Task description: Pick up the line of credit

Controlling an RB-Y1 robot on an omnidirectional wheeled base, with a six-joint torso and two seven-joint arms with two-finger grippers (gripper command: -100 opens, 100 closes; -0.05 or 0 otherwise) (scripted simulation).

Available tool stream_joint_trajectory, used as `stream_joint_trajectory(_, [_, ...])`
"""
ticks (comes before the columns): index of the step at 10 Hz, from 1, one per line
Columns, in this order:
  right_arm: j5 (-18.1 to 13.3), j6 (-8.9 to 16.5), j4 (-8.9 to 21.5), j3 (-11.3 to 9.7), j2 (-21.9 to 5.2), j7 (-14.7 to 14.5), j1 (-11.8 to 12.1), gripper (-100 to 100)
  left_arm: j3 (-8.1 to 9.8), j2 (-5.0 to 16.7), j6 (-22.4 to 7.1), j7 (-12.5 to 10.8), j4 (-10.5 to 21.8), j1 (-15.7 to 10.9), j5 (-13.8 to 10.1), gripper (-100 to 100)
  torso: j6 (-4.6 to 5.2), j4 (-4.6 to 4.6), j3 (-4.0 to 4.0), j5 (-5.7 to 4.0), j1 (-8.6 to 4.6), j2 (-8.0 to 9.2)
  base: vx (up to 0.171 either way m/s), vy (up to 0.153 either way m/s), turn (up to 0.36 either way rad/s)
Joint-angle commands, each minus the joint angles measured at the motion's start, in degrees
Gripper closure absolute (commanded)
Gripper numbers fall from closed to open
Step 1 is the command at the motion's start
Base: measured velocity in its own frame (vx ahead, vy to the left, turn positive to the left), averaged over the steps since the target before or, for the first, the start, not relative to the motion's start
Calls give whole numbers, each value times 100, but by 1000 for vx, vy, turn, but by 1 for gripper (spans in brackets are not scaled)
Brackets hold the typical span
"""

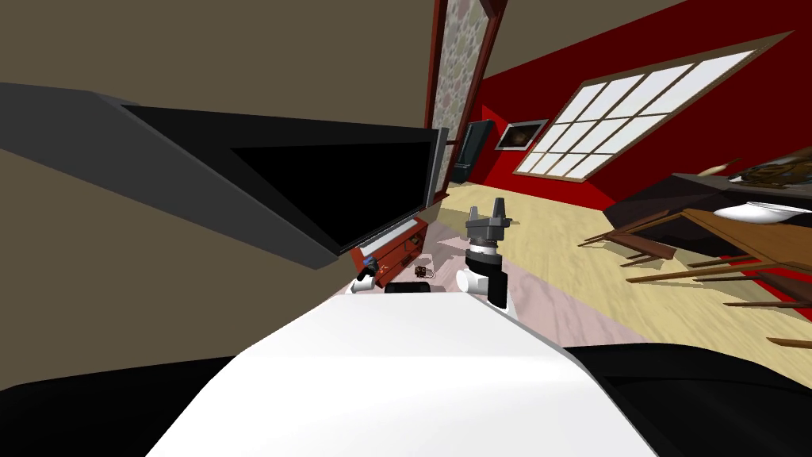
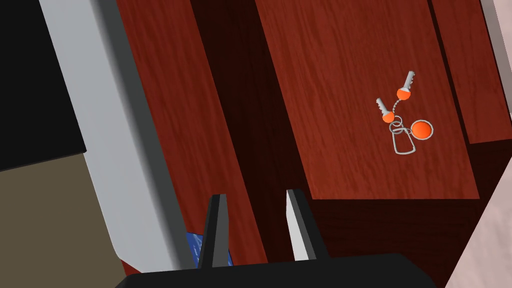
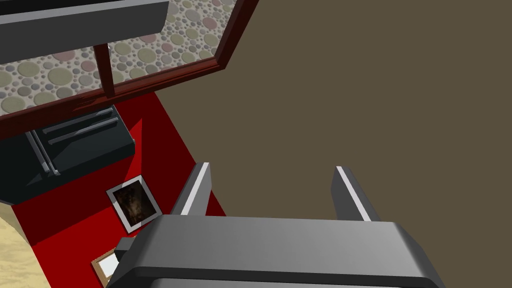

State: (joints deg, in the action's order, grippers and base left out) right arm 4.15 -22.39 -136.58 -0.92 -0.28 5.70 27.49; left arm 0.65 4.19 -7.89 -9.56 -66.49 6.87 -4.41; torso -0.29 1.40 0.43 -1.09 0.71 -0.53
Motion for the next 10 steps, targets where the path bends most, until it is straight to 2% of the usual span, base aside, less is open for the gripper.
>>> stream_joint_trajectory(1, [0,0,0,0,0,0,0,0,0,0,0,0,0,0,0,100,0,0,0,0,0,0,0,0,0])
stream_joint_trajectory(2, [0,0,0,0,0,0,0,0,0,0,0,-1,0,0,0,100,0,0,0,0,-1,0,0,0,0])
stream_joint_trajectory(3, [0,0,0,0,0,0,0,0,0,-1,0,-1,0,0,-1,0,0,0,0,-1,-1,0,0,0,0])
stream_joint_trajectory(4, [0,0,0,0,0,0,0,0,-11,8,-153,-10,-165,86,11,100,0,0,0,-1,-1,0,-30,-6,-11])
stream_joint_trajectory(8, [0,0,0,0,0,0,0,0,-25,97,-456,-60,-741,231,10,100,-42,3,53,-27,-22,102,-54,-9,1])
stream_joint_trajectory(9, [0,0,0,0,0,0,0,0,-30,69,-401,-51,-649,192,12,100,-52,8,65,-36,-25,122,-16,-3,1])
stream_joint_trajectory(10, [0,0,0,0,0,0,0,0,-30,70,-417,-53,-670,193,12,0,-53,6,65,-35,-24,124,0,0,0])
